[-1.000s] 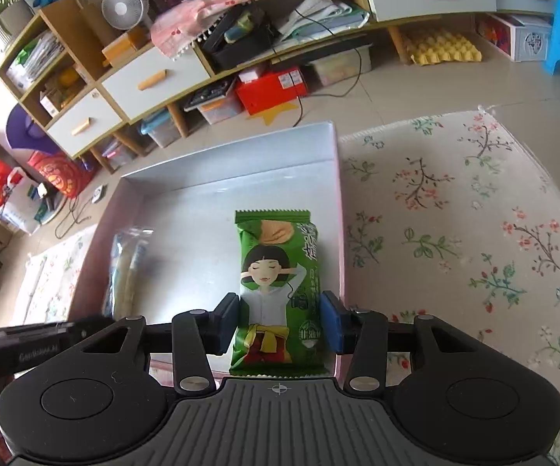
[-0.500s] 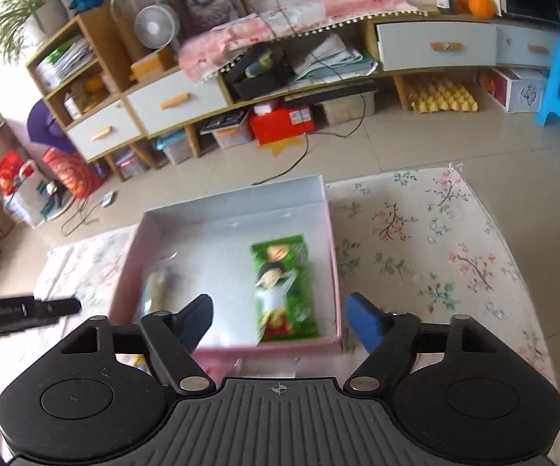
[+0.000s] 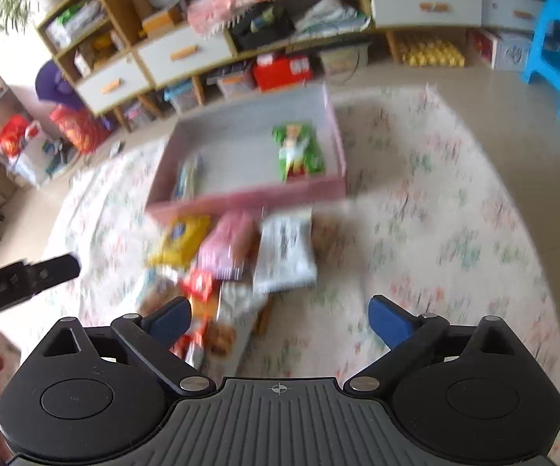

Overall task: Organize snacks
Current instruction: 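Release both snacks into the pink box and withdraw both grippers, then grasp the second bread roll with the left gripper while the right grasps a biscuit packet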

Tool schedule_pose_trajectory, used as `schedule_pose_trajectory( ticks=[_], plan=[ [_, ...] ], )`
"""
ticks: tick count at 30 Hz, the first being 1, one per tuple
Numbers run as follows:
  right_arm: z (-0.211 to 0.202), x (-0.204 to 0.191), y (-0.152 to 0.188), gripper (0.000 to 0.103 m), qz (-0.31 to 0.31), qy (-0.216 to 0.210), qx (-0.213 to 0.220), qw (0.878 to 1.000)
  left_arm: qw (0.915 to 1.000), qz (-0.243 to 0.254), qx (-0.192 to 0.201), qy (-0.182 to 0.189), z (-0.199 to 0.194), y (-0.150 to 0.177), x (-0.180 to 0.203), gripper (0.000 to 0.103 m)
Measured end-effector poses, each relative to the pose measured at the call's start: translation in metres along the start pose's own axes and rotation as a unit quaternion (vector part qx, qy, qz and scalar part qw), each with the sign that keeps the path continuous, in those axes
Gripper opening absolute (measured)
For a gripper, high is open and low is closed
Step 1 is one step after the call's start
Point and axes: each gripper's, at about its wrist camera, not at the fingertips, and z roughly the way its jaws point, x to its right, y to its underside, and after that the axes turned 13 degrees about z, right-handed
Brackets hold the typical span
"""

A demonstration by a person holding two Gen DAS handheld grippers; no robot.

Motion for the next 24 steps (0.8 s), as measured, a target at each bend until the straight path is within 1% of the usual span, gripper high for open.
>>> schedule_pose_trajectory(
  ticks=[2, 5, 7, 9, 12, 14, 16, 18, 20, 24],
  plan=[
    [0.003, -0.005, 0.002, 0.099, -0.011, 0.002, -0.002, 1.000, 0.9997, -0.008, -0.016, 0.015, 0.010, -0.001, -0.010, 0.096],
    [0.007, -0.013, 0.006, 0.099, -0.038, 0.018, 0.005, 0.999, 0.9997, -0.014, -0.017, 0.012, 0.013, 0.000, -0.013, 0.096],
    [0.010, -0.015, 0.007, 0.099, -0.040, 0.016, -0.002, 0.999, 0.9994, -0.011, -0.025, 0.022, 0.016, 0.003, -0.011, 0.096],
    [0.013, -0.014, 0.008, 0.099, -0.033, 0.012, -0.008, 0.999, 0.9991, -0.017, -0.030, 0.026, 0.018, 0.006, -0.010, 0.096],
    [0.018, -0.012, 0.011, 0.099, -0.028, 0.018, -0.013, 0.999, 0.9986, -0.016, -0.038, 0.032, 0.021, 0.013, -0.011, 0.096],
    [0.022, -0.012, 0.011, 0.099, -0.026, 0.020, -0.019, 0.999, 0.9987, -0.019, -0.036, 0.030, 0.021, 0.015, -0.013, 0.094],
    [0.024, -0.006, 0.009, 0.099, -0.006, 0.019, -0.020, 1.000, 0.9990, -0.020, -0.032, 0.025, 0.020, 0.016, -0.015, 0.093],
    [0.028, 0.000, 0.007, 0.099, 0.015, 0.014, -0.032, 0.999, 0.9992, -0.015, -0.029, 0.022, 0.021, 0.016, -0.015, 0.087],
    [0.033, 0.006, 0.006, 0.099, 0.029, 0.018, -0.040, 0.999, 0.9992, -0.009, -0.033, 0.018, 0.024, 0.016, -0.015, 0.081],
    [0.038, 0.008, 0.003, 0.099, 0.036, 0.027, -0.041, 0.998, 0.9991, -0.007, -0.039, 0.016, 0.027, 0.016, -0.017, 0.078]
  ],
)
